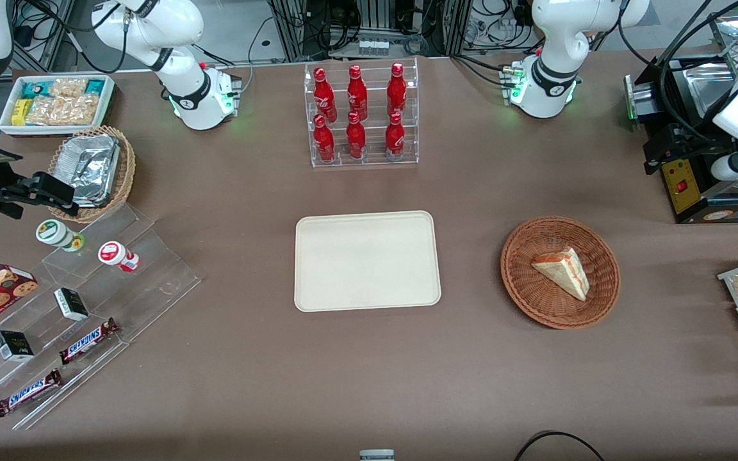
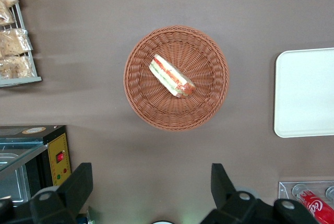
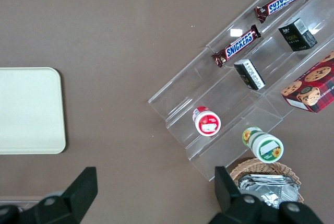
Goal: Place sandwich from basket to tray
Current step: 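Move the left gripper out toward the wicker basket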
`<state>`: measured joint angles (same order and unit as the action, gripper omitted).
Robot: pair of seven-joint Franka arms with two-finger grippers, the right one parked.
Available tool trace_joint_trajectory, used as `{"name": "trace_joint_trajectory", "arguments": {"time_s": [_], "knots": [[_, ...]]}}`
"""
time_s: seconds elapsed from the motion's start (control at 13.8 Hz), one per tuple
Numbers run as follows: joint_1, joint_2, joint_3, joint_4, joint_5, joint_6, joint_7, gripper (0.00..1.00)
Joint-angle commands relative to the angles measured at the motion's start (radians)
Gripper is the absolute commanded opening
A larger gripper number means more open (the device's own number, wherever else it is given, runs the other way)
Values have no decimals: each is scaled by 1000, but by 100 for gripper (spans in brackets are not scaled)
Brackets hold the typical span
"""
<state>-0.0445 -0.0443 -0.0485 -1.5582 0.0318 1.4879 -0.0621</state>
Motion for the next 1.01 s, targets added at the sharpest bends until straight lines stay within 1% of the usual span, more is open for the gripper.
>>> {"name": "trace_joint_trajectory", "arguments": {"time_s": [0.0,0.07,0.29,0.65,0.8,0.94], "knots": [[-3,-6,2,-16,-51,-6,13,100],[-2,0,2,-17,-64,-6,10,100],[0,44,4,-14,-66,15,4,100],[-3,173,4,-16,-64,152,-2,100],[-9,219,4,-17,-56,205,-74,100],[-11,247,1,-23,-53,216,-138,100]]}}
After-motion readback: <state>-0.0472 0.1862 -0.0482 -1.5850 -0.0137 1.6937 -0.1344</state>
